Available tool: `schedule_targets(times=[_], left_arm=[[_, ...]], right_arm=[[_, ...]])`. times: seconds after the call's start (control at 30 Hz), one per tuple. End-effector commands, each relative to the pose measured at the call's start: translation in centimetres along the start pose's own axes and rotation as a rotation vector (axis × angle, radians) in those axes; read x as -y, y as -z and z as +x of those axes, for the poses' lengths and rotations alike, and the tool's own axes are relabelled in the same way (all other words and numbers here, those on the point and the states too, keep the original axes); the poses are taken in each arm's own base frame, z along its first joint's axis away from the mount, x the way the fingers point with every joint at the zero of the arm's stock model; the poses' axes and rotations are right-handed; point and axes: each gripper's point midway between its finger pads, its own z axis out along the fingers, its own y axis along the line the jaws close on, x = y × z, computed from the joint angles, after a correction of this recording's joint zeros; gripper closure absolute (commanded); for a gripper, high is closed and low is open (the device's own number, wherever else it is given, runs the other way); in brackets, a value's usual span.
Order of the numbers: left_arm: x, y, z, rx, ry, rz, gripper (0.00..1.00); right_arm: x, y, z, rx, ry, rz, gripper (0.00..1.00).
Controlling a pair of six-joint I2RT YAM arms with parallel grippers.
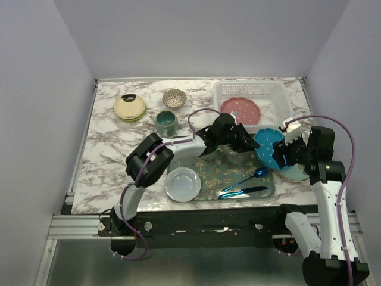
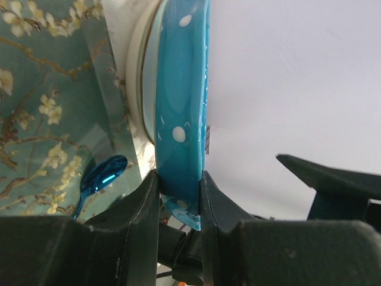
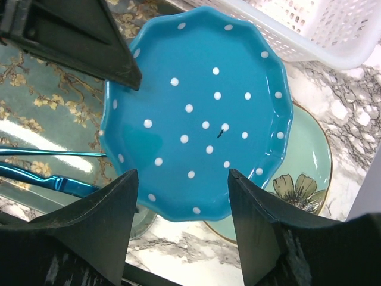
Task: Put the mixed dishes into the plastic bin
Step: Pick up the plate at the center of the board.
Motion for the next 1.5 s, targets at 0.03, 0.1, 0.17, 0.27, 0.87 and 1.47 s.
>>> schedule_targets(times=[0.03,0.1,0.17,0.27,0.87,1.47], left_arm=[[10.7,4.3,0.5,0.004,-0.137,0.299,1.0],[11.0,4.7,0.6,0.004,-0.138,0.306,1.0],[11.4,5.2,0.8,0.001,-0.141,0.317,1.0],[11.8,5.7,1.1,0.0,-0.142,0.328,1.0],[12.2,10.6,-1.9,0.093,-0.139,0.382,1.0],[13.3,16.4,-5.0,0.192,-0.128,0.469,1.0]], right_arm=[[1.0,0.8,-2.2,0.056,-0.038,0.029,0.3],[1.2,1.3,-3.2,0.083,-0.055,0.034,0.3],[1.4,1.7,-3.8,0.099,-0.077,0.042,0.3],[1.9,2.3,-4.8,0.127,-0.1,0.054,0.29],[5.2,1.0,-6.6,0.189,-0.433,-0.044,0.07],[3.8,-3.7,-9.2,0.21,-0.833,-0.436,0.05]])
